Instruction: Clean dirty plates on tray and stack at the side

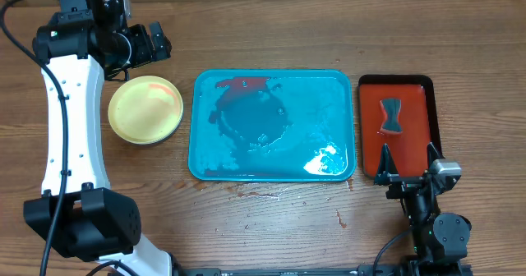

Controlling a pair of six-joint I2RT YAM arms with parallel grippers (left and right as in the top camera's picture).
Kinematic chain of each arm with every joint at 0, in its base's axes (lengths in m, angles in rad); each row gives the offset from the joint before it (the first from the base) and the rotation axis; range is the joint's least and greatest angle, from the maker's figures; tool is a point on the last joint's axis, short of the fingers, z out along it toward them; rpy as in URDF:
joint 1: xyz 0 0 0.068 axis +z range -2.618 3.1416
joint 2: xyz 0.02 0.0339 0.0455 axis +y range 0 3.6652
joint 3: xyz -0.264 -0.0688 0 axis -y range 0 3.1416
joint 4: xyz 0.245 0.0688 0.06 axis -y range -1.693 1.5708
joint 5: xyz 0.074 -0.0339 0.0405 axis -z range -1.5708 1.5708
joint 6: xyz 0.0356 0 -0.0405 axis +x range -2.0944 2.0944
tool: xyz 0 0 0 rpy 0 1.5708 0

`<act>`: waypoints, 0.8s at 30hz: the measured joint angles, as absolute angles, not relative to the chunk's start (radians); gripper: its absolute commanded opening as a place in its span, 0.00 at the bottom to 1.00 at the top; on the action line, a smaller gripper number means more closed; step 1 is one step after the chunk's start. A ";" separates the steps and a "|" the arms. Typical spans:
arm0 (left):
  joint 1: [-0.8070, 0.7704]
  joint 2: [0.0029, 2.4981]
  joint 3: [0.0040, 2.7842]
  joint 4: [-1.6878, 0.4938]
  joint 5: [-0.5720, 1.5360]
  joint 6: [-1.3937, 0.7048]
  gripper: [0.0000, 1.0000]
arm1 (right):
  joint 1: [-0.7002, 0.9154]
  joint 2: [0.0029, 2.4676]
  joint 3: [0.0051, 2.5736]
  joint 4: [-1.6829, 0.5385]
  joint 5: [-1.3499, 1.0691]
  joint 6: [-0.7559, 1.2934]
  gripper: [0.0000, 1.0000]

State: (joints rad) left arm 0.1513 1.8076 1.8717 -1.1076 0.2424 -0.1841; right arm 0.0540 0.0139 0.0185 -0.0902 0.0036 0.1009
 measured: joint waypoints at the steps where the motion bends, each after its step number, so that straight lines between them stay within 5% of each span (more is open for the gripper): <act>1: 0.149 1.800 1.872 -1.108 0.234 -0.184 1.00 | 0.054 0.014 0.019 -0.090 0.004 0.101 1.00; 11: 0.060 1.525 1.750 -0.999 0.091 -0.183 1.00 | 0.055 0.014 0.019 -0.090 0.004 0.101 1.00; 24: 0.060 1.046 0.894 -0.345 0.070 -0.093 1.00 | 0.055 0.013 0.019 -0.090 0.003 0.101 1.00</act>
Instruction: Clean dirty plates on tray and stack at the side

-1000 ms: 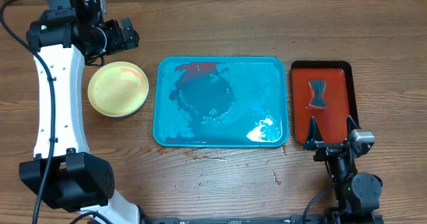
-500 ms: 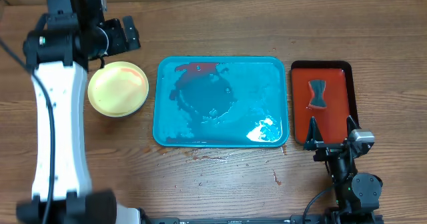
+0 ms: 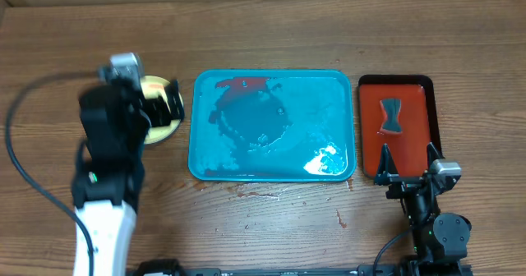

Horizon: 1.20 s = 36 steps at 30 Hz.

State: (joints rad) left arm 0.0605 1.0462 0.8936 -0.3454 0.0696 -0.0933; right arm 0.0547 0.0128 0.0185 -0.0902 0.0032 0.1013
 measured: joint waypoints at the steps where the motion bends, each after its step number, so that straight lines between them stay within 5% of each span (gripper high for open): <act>1: 0.061 1.009 0.829 -0.302 0.076 -0.070 1.00 | 0.055 0.013 0.019 -0.089 0.003 0.101 1.00; 11: 0.060 0.551 0.338 0.014 0.219 0.184 1.00 | 0.055 0.013 0.019 -0.090 0.004 0.101 1.00; 36: 0.060 0.031 0.009 -0.057 0.205 0.318 1.00 | 0.055 0.013 0.019 -0.091 0.003 0.101 1.00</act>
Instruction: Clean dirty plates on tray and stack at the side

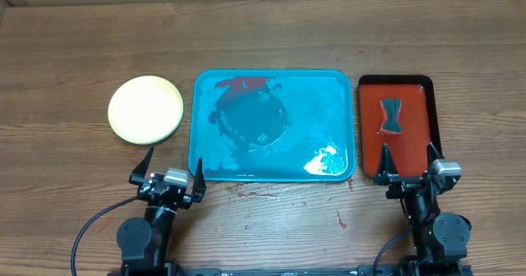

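Note:
A pale yellow plate [145, 109] lies on the wood table left of the teal tray [273, 125]. The tray holds no plate; it is wet, with reddish smears near its far left corner. My left gripper [170, 170] stands open at the table's near edge, below the tray's left corner and apart from the plate. My right gripper [408, 163] stands open at the near edge, over the front end of the red tray. Neither holds anything.
A black-rimmed red tray [395, 124] sits right of the teal tray, with a dark scrubber [391, 116] lying on it. Small red specks [260, 194] mark the wood in front of the teal tray.
The left arm has moved from over the yellow plate back to the near edge of the table. The plate now shows in full. The right arm has not moved.
The left arm reached far back, its gripper beyond the yellow plate at the table's far left. Then it was over the plate, covering part of it. Now it rests at the near edge, open, with the plate left beside the tray.

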Controlling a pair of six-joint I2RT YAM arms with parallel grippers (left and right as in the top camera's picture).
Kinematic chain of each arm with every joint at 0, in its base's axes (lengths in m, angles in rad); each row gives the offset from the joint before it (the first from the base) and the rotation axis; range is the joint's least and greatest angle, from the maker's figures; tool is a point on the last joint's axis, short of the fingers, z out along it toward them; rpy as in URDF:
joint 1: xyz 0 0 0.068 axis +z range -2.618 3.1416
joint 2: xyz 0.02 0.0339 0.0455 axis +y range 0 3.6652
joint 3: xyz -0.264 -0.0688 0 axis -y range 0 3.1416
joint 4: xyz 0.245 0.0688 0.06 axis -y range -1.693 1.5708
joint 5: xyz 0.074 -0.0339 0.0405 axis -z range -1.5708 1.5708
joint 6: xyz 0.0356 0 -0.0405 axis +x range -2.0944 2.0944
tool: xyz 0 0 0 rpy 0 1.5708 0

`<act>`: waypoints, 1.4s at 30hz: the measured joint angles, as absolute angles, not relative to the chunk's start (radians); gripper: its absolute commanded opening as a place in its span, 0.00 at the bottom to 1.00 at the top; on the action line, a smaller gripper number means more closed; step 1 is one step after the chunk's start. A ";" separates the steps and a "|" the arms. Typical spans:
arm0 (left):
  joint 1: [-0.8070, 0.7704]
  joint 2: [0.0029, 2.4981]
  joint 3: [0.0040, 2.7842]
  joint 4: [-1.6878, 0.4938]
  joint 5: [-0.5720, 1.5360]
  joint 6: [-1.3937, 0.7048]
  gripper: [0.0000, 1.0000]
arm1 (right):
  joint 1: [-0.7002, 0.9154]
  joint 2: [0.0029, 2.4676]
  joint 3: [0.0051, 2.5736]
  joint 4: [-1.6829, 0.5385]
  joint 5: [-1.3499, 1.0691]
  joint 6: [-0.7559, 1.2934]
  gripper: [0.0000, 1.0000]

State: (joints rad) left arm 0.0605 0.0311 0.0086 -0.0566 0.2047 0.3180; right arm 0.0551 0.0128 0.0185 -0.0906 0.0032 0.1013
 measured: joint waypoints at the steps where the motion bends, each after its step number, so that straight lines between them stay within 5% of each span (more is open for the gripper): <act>1: 0.060 0.023 0.009 -0.056 0.205 0.318 1.00 | 0.055 0.013 0.019 -0.090 0.004 0.101 1.00; 42: 0.060 0.016 0.009 -0.057 0.201 0.318 1.00 | 0.055 0.013 0.019 -0.091 0.003 0.101 1.00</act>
